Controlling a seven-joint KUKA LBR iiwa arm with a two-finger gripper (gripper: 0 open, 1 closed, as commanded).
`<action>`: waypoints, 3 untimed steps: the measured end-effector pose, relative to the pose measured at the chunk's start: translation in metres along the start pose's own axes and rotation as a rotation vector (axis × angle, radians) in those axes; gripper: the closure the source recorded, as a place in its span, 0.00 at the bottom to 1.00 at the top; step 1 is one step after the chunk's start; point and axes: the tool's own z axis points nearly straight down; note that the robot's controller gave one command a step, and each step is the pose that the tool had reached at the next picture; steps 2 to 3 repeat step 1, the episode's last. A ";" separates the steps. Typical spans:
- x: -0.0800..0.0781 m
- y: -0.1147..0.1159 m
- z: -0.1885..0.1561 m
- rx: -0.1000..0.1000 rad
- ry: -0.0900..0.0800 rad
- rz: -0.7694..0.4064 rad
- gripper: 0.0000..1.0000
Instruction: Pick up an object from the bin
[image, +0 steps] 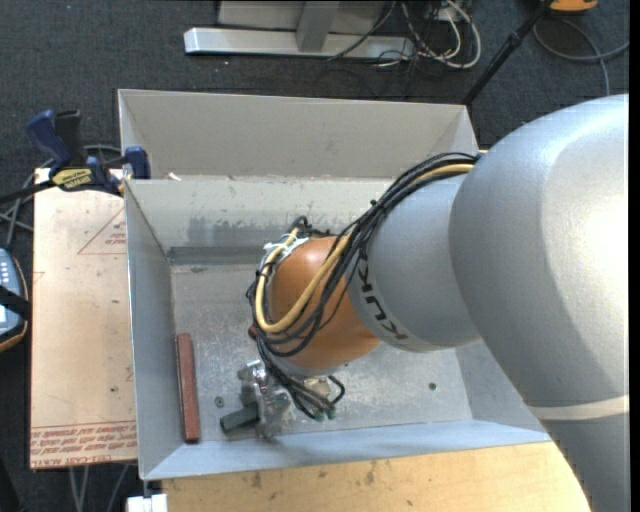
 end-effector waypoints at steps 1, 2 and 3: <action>-0.014 -0.003 -0.143 0.000 0.001 0.011 1.00; -0.014 -0.003 -0.143 0.000 0.001 0.011 1.00; -0.014 -0.003 -0.143 0.000 0.001 0.011 1.00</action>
Offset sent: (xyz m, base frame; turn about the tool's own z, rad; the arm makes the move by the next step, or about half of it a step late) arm 0.0000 0.0000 0.0000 0.0000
